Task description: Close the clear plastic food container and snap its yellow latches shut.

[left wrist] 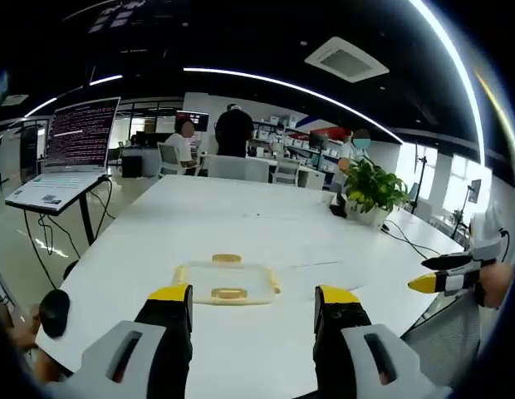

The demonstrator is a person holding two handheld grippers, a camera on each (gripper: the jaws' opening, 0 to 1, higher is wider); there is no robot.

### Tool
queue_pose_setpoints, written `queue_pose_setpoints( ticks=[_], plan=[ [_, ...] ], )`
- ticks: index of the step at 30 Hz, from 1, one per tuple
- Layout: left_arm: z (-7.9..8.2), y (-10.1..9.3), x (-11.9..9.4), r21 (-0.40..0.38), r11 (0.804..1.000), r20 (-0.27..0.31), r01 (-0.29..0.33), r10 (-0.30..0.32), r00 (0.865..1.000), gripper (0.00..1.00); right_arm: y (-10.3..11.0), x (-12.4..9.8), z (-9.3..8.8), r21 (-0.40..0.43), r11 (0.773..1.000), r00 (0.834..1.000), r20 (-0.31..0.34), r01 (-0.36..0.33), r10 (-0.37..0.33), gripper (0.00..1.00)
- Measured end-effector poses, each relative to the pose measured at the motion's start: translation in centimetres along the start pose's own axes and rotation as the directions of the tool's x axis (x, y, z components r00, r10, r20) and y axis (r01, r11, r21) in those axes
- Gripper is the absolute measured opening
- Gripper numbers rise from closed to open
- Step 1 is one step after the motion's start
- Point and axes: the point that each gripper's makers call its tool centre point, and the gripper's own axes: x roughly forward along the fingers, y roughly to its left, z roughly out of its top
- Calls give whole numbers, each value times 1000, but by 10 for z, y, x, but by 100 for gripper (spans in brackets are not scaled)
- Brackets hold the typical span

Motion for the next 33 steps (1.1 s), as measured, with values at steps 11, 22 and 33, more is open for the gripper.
queue_pose_setpoints(
  ticks=[11, 22, 33],
  plan=[
    [-1, 0, 0, 3, 1000, -5, 0, 0, 1000, 54, 1, 0, 0, -4, 1000, 1000, 0, -4, 4, 72],
    [-1, 0, 0, 7, 1000, -7, 1, -1, 1000, 54, 1, 0, 0, -8, 1000, 1000, -2, -6, 6, 71],
    [-2, -1, 1, 11, 1000, -9, 3, -3, 1000, 54, 2, 0, -1, -13, 1000, 1000, -8, -8, 8, 70]
  ],
)
